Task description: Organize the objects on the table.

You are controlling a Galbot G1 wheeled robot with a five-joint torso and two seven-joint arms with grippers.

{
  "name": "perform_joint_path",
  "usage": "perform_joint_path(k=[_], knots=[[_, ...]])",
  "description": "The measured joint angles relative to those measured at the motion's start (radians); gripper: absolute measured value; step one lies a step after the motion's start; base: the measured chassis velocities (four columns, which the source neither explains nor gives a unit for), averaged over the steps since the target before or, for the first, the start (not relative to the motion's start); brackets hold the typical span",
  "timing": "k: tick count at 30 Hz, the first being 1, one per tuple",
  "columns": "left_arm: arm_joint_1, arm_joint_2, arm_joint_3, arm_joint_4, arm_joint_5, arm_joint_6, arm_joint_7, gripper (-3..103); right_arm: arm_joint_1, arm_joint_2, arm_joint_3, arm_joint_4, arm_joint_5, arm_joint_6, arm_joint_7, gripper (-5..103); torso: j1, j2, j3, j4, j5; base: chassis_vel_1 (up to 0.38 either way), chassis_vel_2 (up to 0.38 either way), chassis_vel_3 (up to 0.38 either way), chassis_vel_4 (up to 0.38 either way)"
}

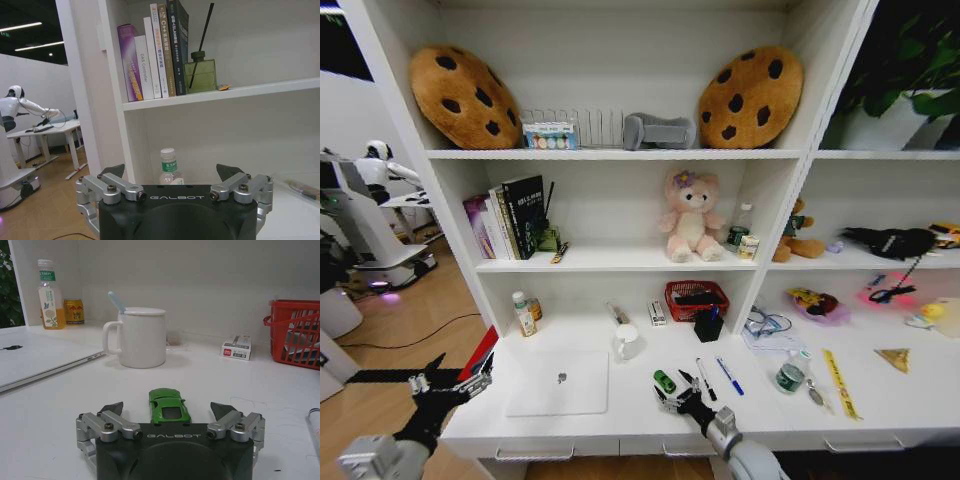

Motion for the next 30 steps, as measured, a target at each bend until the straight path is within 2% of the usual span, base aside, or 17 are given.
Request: perform_joint_path(k=[4, 7, 8, 10, 11, 13, 14, 15, 17, 18, 21, 30], knots=[[0.0, 0.0, 0.0, 0.0, 0.0, 0.0, 0.0, 100, 0.008, 0.02, -0.016, -0.016, 0.0, -0.002, 0.005, 98, 0.0, 0.0, 0.0, 0.0, -0.0001, 0.0, 0.0, 0.0, 0.0], [0.0, 0.0, 0.0, 0.0, 0.0, 0.0, 0.0, 100, 0.011, 0.04, -0.022, -0.024, -0.003, -0.002, 0.019, 95, 0.0, 0.0, 0.0, 0.0, 0.0, 0.0, 0.0, 0.0, 0.0], [0.0, 0.0, 0.0, 0.0, 0.0, 0.0, 0.0, 100, 0.011, 0.044, -0.022, -0.025, -0.003, -0.002, 0.022, 90, 0.0, 0.0, 0.0, 0.0, -0.0001, 0.0, 0.0, 0.0, 0.0], [0.0, 0.0, 0.0, 0.0, 0.0, 0.0, 0.0, 100, 0.011, 0.045, -0.022, -0.025, -0.003, -0.002, 0.023, 90, 0.0, 0.0, 0.0, 0.0, -0.0001, 0.0, 0.0, 0.0, 0.0], [0.0, 0.0, 0.0, 0.0, 0.0, 0.0, 0.0, 100, 0.01, 0.057, -0.02, -0.025, -0.005, -0.003, 0.033, 74, 0.0, 0.0, 0.0, 0.0, 0.0, 0.0, 0.0, 0.0, 0.0], [0.0, 0.0, 0.0, 0.0, 0.0, 0.0, 0.0, 100, 0.008, 0.059, -0.018, -0.025, -0.006, -0.003, 0.036, 74, 0.0, 0.0, 0.0, 0.0, -0.0001, 0.0, 0.0, 0.0, 0.0], [0.0, 0.0, 0.0, 0.0, 0.0, 0.0, 0.0, 100, 0.002, 0.056, -0.012, -0.021, -0.006, -0.005, 0.038, 63, 0.0, 0.0, 0.0, 0.0001, -0.0001, 0.0, 0.0, 0.0, 0.0], [0.0, 0.0, 0.0, 0.0, 0.0, 0.0, 0.0, 100, 0.002, 0.056, -0.012, -0.021, -0.006, -0.005, 0.038, 63, 0.0, 0.0, 0.0, 0.0001, -0.0001, 0.0, 0.0, 0.0, 0.0], [0.0, 0.0, 0.0, 0.0, 0.0, 0.0, 0.0, 100, -0.007, 0.042, -0.001, -0.016, -0.004, -0.005, 0.036, 52, 0.0, 0.0, 0.0, 0.0, 0.0, 0.0, 0.0, 0.0, 0.0], [0.0, 0.0, 0.0, 0.0, 0.0, 0.0, 0.0, 100, -0.007, 0.042, -0.001, -0.016, -0.004, -0.005, 0.036, 52, 0.0, 0.0, 0.0, 0.0, 0.0, 0.0, 0.0, 0.0, 0.0], [0.0, 0.0, 0.0, 0.0, 0.0, 0.0, 0.0, 100, -0.013, 0.03, 0.01, -0.009, 0.005, -0.005, 0.034, 37, 0.0, 0.0, 0.0, 0.0001, 0.0002, 0.0, 0.0, 0.0, 0.0], [0.0, 0.0, 0.0, 0.0, 0.0, 0.0, 0.0, 100, -0.025, -0.024, 0.041, 0.023, 0.037, 0.001, 0.022, 37, 0.0, 0.0, 0.0, -0.0002, 0.0004, 0.0, 0.0, 0.0, 0.0]])
